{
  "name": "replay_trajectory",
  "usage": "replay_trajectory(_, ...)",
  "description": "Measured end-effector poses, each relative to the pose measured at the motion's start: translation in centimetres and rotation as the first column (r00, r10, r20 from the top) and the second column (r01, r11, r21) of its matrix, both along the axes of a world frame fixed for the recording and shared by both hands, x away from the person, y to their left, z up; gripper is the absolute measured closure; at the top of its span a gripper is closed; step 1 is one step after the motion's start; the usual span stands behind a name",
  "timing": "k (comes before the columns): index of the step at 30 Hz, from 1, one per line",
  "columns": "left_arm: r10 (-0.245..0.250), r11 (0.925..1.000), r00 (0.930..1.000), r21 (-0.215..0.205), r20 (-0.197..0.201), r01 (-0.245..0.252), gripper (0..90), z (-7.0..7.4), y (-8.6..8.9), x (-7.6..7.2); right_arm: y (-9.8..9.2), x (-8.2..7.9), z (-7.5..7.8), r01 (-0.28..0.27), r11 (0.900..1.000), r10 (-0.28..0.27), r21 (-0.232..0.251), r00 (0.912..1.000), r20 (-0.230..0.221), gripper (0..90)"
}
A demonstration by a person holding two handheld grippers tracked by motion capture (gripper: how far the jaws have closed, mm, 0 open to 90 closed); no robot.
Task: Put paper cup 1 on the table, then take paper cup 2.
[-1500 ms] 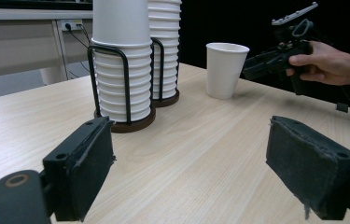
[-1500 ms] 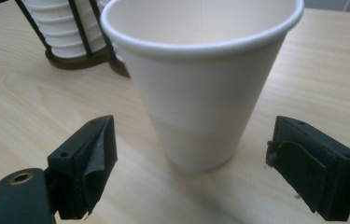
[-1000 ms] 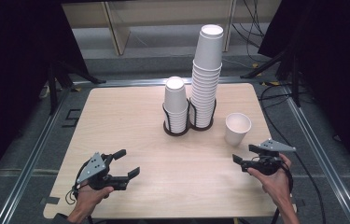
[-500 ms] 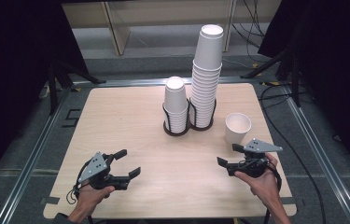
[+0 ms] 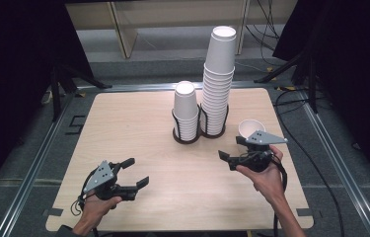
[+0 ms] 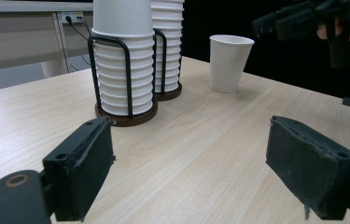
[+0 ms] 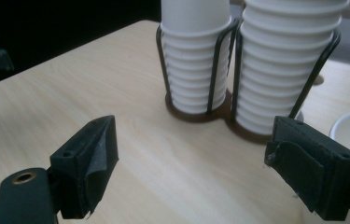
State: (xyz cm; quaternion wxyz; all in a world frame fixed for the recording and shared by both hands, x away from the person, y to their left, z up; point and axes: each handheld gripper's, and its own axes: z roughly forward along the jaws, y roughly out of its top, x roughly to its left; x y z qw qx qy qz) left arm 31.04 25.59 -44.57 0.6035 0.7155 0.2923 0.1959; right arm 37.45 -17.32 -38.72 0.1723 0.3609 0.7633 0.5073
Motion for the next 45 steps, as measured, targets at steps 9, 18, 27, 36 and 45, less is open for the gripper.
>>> replay_trajectory(9, -0.003, 0.9999, 1.0000, -0.012, 0.006, 0.003, 14.5, -0.1, -0.1, 0.1, 0.5, 2.0, 2.8, 0.068, 0.997, -0.069, 0.029, 0.9975, 0.017, 16.0)
replay_trajectory(18, 0.006, 1.0000, 1.0000, 0.001, -0.005, -0.006, 14.5, 0.0, 0.0, 0.1, 0.5, 3.2, 5.5, 0.120, 0.990, -0.122, 0.075, 0.9922, 0.027, 15.4)
replay_trajectory(27, 0.007, 1.0000, 0.9999, 0.002, -0.008, -0.007, 14.5, -0.1, 0.0, 0.0, 0.6, 4.9, 8.4, 0.144, 0.986, -0.149, 0.085, 0.9869, 0.060, 15.4)
replay_trajectory(36, -0.004, 0.9999, 1.0000, -0.016, -0.001, 0.004, 14.5, -0.2, -0.1, 0.2, 0.7, 6.8, 11.4, 0.168, 0.981, -0.177, 0.098, 0.9795, 0.096, 15.4)
replay_trajectory(45, -0.005, 0.9999, 1.0000, -0.011, -0.008, 0.005, 14.5, -0.3, -0.1, 0.2, 1.4, 9.4, 14.5, 0.204, 0.976, -0.214, 0.079, 0.9659, 0.146, 15.3)
